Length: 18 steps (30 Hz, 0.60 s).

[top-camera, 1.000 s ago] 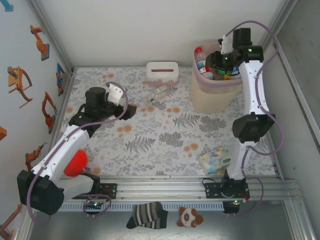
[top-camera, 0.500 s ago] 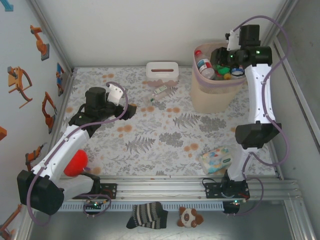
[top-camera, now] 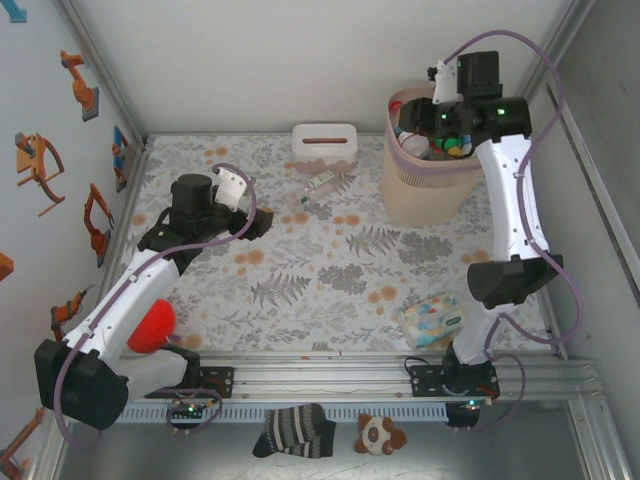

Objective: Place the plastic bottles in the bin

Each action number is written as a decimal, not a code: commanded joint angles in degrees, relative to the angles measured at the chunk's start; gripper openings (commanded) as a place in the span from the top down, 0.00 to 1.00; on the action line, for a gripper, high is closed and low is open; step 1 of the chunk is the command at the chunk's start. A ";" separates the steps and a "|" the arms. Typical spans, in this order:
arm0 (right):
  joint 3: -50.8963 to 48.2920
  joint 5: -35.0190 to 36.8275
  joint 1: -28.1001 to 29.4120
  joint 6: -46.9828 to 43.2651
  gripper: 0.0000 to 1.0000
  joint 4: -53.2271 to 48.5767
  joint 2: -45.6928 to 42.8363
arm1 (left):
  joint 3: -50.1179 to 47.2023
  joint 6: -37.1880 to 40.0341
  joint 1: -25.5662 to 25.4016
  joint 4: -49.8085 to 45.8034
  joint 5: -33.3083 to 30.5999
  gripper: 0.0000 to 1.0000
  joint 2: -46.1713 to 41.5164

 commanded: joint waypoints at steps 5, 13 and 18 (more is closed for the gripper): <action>-2.41 2.28 7.46 -2.18 0.54 2.42 0.33 | 1.51 0.03 0.44 -0.16 1.07 0.11 0.20; -5.02 -2.81 12.32 -11.18 0.48 5.21 4.60 | 1.59 0.20 0.44 -0.13 0.81 0.11 0.03; -2.33 7.60 15.65 -7.90 0.42 5.00 10.47 | 1.68 0.38 0.44 -0.54 0.31 0.11 -0.01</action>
